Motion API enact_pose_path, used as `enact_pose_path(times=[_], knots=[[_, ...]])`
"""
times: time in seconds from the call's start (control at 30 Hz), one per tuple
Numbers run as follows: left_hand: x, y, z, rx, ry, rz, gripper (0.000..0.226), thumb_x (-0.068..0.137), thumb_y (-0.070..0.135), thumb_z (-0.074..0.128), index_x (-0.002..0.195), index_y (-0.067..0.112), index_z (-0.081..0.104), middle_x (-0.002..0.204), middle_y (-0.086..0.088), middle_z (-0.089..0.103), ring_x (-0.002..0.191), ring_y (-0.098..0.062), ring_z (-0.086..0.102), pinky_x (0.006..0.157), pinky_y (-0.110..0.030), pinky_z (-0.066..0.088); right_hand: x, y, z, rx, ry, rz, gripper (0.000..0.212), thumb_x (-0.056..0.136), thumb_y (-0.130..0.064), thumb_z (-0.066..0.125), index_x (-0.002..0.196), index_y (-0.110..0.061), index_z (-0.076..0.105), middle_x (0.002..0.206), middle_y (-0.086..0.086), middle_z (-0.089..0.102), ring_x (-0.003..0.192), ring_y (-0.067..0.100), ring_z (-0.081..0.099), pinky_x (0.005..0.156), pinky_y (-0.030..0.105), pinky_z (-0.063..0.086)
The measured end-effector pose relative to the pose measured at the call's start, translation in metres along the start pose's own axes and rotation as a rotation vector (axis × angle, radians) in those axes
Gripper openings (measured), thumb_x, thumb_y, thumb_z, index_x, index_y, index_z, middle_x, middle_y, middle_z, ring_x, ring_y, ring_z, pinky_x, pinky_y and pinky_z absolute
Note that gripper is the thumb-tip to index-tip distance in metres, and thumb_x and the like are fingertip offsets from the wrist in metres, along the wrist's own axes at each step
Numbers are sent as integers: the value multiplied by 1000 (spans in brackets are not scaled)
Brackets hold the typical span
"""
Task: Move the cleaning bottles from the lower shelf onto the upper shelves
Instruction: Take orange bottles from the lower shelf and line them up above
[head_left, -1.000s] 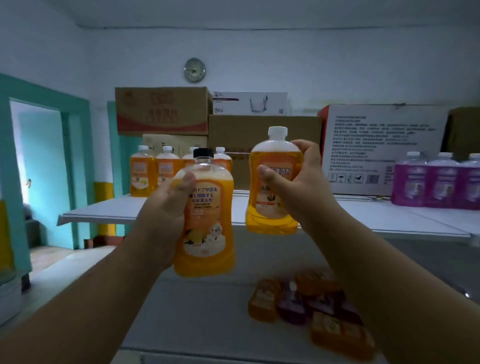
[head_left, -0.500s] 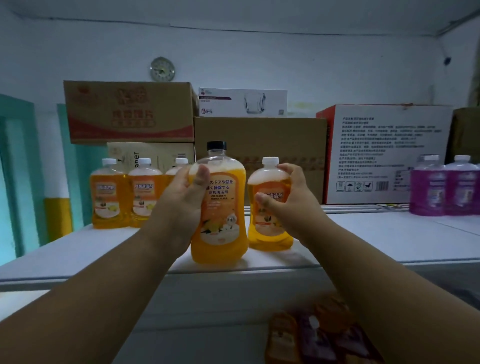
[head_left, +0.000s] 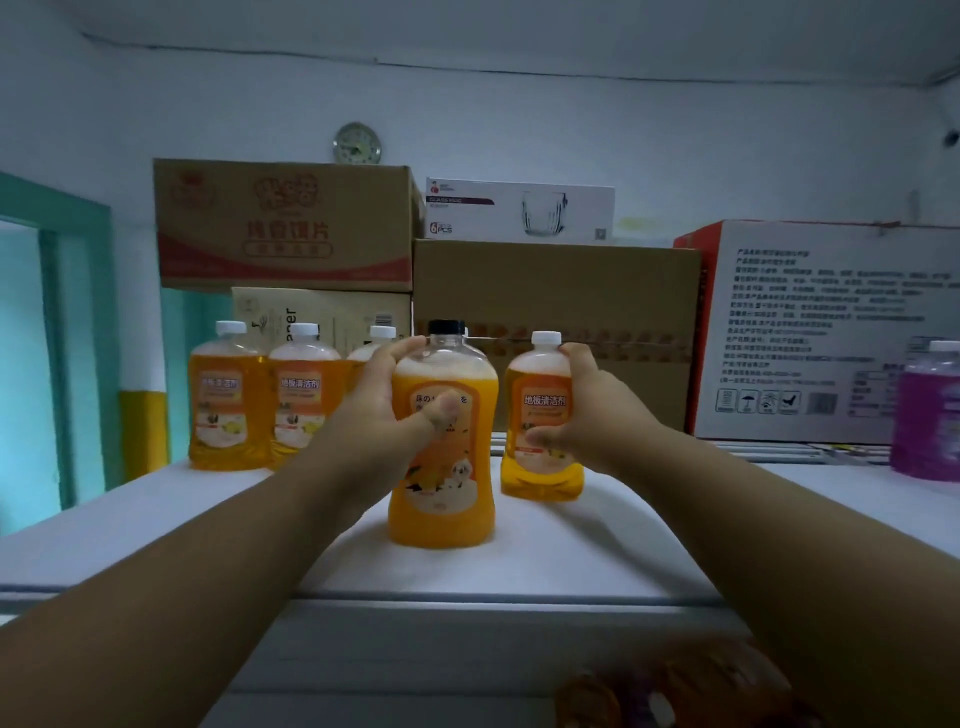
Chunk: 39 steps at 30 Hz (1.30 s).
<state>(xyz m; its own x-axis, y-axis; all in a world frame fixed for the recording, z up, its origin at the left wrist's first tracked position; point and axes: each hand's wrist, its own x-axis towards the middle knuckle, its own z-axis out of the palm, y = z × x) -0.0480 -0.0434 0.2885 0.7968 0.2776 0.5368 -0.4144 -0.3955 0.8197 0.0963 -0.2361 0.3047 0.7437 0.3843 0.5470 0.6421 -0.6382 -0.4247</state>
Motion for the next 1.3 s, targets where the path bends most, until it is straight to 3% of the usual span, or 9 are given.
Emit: enact_pose_path(times=[0.07, 0.17, 0.47, 0.77, 0.93, 1.1, 1.23, 1.3], knots=[[-2, -3, -1, 55, -34, 21, 80, 74, 38, 80, 131, 62, 30, 118, 15, 52, 101, -11, 61, 70, -27, 58, 17, 4, 7, -35, -9, 21, 106, 67, -38, 88, 144, -33, 16, 119, 8, 58, 100, 25, 62, 82, 42, 58], [-4, -6, -2, 44, -25, 30, 85, 61, 46, 79, 124, 72, 29, 119, 20, 52, 99, -8, 61, 63, -19, 57, 37, 10, 16, -32, -21, 32, 107, 69, -35, 87, 146, -33, 13, 119, 7, 59, 92, 20, 58, 77, 38, 55], [1, -16, 1, 56, 32, 85, 84, 63, 49, 78, 126, 76, 30, 117, 27, 54, 95, -2, 65, 60, -17, 56, 60, 23, 38, 7, 1, 16, 107, 72, -35, 85, 149, -34, 11, 121, 6, 56, 101, 25, 62, 82, 41, 56], [0, -15, 2, 35, 10, 92, 83, 64, 48, 78, 126, 76, 30, 113, 32, 53, 94, 4, 66, 60, -15, 55, 62, 26, 41, 61, 19, -20, 107, 71, -33, 86, 149, -34, 13, 119, 3, 58, 95, 20, 60, 78, 36, 54], [1, -18, 2, 1, 4, 63, 87, 65, 47, 78, 130, 75, 26, 113, 32, 53, 100, -4, 63, 64, -18, 57, 61, 28, 34, 82, -19, -32, 106, 72, -27, 86, 149, -33, 14, 121, 5, 59, 95, 19, 60, 78, 36, 54], [0, -17, 2, 1, 4, 48, 89, 64, 46, 79, 131, 74, 27, 113, 31, 53, 97, -4, 64, 62, -19, 57, 46, 19, 23, 80, -71, 0, 110, 77, -31, 82, 154, -35, 4, 128, 6, 55, 101, 21, 60, 82, 36, 54], [4, -7, 5, 63, 34, 62, 84, 64, 38, 80, 130, 64, 35, 117, 20, 53, 99, -9, 62, 68, -25, 60, 18, -3, 3, 247, 101, -109, 70, 89, -44, 64, 148, -30, 28, 141, 6, 46, 116, 22, 56, 87, 39, 56], [3, -2, 13, 80, 45, 78, 82, 66, 34, 82, 127, 62, 34, 111, 22, 52, 97, -9, 63, 68, -26, 61, -2, -14, -9, 360, 80, -189, 68, 85, -65, 53, 141, -30, 39, 140, 3, 47, 117, 18, 55, 88, 41, 56]])
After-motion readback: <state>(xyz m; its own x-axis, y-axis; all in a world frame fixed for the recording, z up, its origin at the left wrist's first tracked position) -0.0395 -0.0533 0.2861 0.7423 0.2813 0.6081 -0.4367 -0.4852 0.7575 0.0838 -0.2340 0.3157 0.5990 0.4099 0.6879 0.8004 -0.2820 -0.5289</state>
